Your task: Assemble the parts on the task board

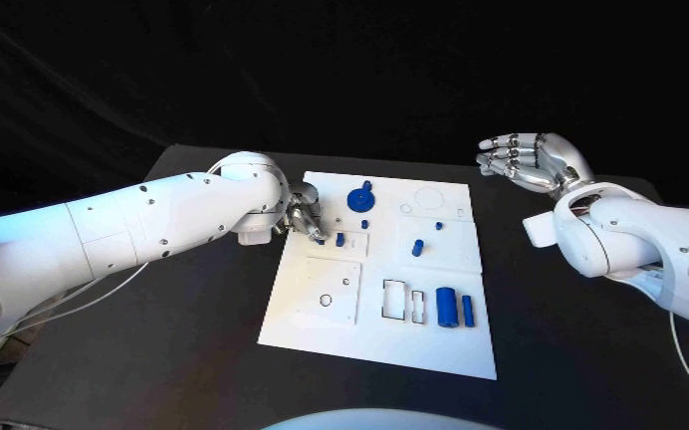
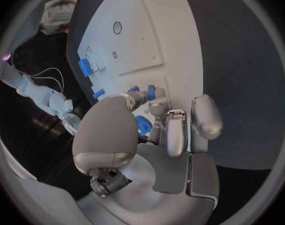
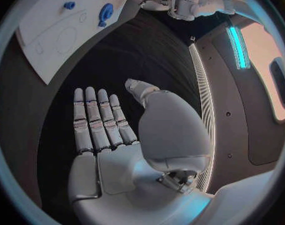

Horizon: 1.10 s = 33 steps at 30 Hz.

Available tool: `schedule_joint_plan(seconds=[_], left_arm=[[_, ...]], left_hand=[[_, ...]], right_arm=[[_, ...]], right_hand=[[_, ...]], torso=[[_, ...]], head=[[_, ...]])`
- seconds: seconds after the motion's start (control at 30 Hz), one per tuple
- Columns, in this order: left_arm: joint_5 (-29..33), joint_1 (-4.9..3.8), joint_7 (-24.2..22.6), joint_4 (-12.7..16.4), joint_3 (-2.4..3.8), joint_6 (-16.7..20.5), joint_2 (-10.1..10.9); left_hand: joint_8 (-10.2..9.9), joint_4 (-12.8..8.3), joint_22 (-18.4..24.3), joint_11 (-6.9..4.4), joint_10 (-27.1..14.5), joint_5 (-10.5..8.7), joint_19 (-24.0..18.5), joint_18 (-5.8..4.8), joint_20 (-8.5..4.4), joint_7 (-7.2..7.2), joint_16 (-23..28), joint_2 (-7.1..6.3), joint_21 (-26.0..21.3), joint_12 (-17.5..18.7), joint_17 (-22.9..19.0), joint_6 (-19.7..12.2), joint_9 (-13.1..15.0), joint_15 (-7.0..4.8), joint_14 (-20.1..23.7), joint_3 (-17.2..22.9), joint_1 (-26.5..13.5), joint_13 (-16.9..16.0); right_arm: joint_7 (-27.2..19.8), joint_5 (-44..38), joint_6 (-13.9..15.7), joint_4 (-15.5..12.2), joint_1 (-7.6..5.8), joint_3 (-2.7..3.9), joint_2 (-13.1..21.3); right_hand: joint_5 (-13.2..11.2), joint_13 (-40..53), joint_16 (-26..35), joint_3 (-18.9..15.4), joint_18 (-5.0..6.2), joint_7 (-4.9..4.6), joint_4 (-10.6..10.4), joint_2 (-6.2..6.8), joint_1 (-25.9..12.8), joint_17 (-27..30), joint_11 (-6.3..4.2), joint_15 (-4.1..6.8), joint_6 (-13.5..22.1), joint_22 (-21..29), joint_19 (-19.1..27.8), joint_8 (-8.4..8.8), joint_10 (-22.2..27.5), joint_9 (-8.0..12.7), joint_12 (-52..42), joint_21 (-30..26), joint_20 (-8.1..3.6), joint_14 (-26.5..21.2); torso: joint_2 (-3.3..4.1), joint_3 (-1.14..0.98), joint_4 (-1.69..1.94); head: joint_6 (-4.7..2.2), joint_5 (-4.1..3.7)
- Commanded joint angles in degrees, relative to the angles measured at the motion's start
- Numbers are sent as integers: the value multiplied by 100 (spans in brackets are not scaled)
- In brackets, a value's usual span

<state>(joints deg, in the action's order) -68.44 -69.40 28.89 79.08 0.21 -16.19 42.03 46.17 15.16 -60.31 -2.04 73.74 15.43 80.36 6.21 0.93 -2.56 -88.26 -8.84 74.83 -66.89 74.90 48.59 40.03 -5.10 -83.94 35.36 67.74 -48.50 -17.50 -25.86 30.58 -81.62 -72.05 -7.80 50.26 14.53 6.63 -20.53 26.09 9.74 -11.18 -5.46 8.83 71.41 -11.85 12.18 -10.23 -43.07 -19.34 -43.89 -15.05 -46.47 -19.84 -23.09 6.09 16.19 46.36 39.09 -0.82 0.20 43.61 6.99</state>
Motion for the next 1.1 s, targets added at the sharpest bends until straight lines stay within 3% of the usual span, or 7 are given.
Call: schedule_joint_plan(seconds=[0.03, 0.4, 1.1], left_arm=[[39, 4, 20, -7, -6, -62, -17], [54, 4, 26, -55, -7, 1, -42], [54, 3, 30, -99, -7, -35, -74]], left_hand=[[36, -483, -9, -3, 54, -33, 39, -65, 6, 55, -25, -29, 15, -26, 1136, 69, 1, -21, -515, 535, -126, -10], [53, -167, -54, -27, 61, -27, 56, -74, -15, 85, -33, -100, 36, -27, 1152, 138, -15, -43, -518, 179, -450, 5], [59, 109, -100, -39, 98, -19, 71, -82, -25, 100, -53, -210, 59, -64, 1200, 218, -43, -53, -529, -165, -663, -53]], right_arm=[[-73, -20, -78, -4, 3, 1, -2], [-77, -13, -75, 2, 9, 1, -4], [-50, -9, -105, 13, 16, 1, -6]], right_hand=[[1, -16, 35, -43, 38, -438, -17, -11, -79, 14, 4, -1, -48, 15, -43, -23, -52, 12, -29, -38, 16, 43], [2, -18, 36, -44, 38, -438, -20, -13, -82, 16, 4, -1, -49, 17, -44, -24, -53, 13, -30, -39, 16, 44], [4, -24, 36, -49, 38, -439, -28, -17, -91, 20, 4, -1, -49, 22, -46, -25, -53, 16, -32, -41, 16, 45]], torso=[[1, -1, -5], [6, 0, -3], [5, 4, -2]], head=[[-7, 2], [-24, -9], [-22, -16]])
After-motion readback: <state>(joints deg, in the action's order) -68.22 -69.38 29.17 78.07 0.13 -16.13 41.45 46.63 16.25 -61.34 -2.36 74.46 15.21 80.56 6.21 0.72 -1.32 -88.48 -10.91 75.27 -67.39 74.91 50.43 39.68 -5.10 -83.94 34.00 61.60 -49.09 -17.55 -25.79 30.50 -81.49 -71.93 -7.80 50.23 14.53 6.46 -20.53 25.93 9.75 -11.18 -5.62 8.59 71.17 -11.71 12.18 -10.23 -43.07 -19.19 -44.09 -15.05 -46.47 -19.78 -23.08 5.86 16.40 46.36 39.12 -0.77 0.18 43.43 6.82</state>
